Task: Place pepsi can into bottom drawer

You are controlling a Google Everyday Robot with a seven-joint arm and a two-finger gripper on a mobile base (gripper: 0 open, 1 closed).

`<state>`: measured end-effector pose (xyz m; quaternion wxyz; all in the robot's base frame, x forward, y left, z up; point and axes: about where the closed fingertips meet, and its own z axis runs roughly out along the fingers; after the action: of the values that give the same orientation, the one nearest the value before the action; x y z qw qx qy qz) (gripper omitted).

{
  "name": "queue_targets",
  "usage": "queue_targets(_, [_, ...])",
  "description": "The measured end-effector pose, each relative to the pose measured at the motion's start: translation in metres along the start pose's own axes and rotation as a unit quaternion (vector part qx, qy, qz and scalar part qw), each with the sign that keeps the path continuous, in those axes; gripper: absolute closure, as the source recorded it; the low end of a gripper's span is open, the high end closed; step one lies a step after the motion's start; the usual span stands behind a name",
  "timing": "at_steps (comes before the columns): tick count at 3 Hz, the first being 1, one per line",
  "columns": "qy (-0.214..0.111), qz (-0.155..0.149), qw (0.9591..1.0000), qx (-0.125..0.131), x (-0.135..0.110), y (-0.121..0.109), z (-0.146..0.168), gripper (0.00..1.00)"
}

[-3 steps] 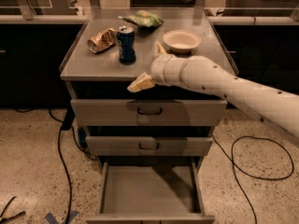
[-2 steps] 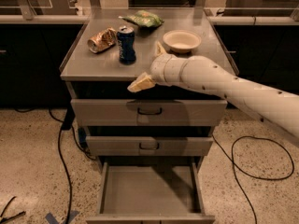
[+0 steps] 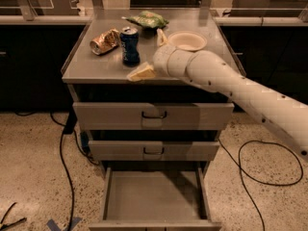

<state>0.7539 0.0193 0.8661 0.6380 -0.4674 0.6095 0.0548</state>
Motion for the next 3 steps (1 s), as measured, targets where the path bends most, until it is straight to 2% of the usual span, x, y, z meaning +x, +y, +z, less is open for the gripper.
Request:
queue_targets(1, [-0.035, -0.008, 0.9992, 0.017, -0.026, -0.038, 0.000, 0.00])
queue_targets(2, [-0.079, 0.010, 0.9966, 0.021, -0.036, -0.058, 0.024, 0.00])
queue_targets(3, [-0.136, 0.070, 0.9870, 0.049, -0.023, -0.079, 0.051, 0.00])
